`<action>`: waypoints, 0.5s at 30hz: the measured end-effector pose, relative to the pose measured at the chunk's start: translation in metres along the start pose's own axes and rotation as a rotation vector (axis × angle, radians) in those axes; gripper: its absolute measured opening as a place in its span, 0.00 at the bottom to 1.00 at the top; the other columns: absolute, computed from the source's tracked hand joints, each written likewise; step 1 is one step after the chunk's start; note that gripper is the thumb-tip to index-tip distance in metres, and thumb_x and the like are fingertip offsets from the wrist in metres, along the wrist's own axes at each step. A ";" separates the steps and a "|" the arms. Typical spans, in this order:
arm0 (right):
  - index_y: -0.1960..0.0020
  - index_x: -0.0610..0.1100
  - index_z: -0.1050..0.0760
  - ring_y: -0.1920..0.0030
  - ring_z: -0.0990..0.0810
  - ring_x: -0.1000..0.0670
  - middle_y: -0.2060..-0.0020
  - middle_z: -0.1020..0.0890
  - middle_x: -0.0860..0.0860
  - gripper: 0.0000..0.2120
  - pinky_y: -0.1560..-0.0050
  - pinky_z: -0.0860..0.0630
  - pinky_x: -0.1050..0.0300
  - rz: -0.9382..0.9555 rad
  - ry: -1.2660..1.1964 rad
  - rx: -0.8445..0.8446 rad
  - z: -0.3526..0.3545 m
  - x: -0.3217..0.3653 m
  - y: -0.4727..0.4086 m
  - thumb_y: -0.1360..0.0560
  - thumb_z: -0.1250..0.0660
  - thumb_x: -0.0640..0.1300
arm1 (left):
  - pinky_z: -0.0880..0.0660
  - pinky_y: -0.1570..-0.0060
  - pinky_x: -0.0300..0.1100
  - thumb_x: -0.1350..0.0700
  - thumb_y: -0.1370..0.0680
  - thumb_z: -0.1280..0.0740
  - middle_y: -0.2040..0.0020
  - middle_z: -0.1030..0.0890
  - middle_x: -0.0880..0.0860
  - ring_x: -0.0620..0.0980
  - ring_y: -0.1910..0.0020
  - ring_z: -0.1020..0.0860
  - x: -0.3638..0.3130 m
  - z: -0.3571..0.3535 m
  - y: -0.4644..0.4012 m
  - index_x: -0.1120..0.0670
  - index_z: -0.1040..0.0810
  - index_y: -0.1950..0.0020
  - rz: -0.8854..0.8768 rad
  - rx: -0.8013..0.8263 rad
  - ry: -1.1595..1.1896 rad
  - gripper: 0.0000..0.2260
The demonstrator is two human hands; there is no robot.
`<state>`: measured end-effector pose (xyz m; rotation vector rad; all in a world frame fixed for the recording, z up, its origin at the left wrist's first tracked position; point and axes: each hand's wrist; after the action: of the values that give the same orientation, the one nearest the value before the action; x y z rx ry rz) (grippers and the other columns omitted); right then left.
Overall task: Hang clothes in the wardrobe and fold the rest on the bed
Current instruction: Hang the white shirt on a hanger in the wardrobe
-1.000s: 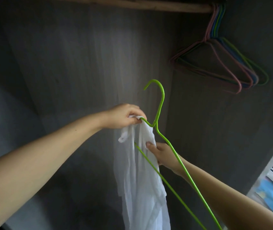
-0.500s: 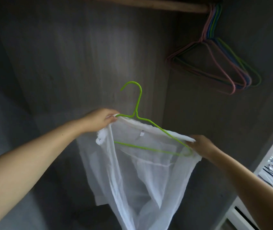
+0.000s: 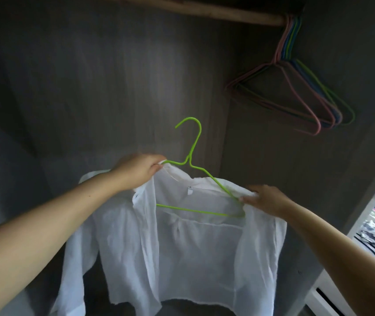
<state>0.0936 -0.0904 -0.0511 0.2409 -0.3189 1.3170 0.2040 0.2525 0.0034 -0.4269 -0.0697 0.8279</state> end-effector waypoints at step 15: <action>0.47 0.46 0.22 0.62 0.23 0.52 0.62 0.22 0.49 0.08 0.62 0.24 0.56 0.312 -0.397 0.123 0.009 0.089 0.034 0.20 0.40 0.40 | 0.25 0.49 0.50 0.52 0.19 0.39 0.43 0.19 0.55 0.59 0.45 0.21 -0.001 -0.007 0.023 0.51 0.23 0.38 0.162 -0.174 0.110 0.12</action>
<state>0.0788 -0.0044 -0.0106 0.5776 -0.6310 1.5966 0.1886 0.2626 -0.0122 -0.6476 -0.0043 0.9603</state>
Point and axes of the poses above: each hand's wrist, its own y-axis away from the middle knuckle, its own z-axis out of the back of the hand, x = y × z
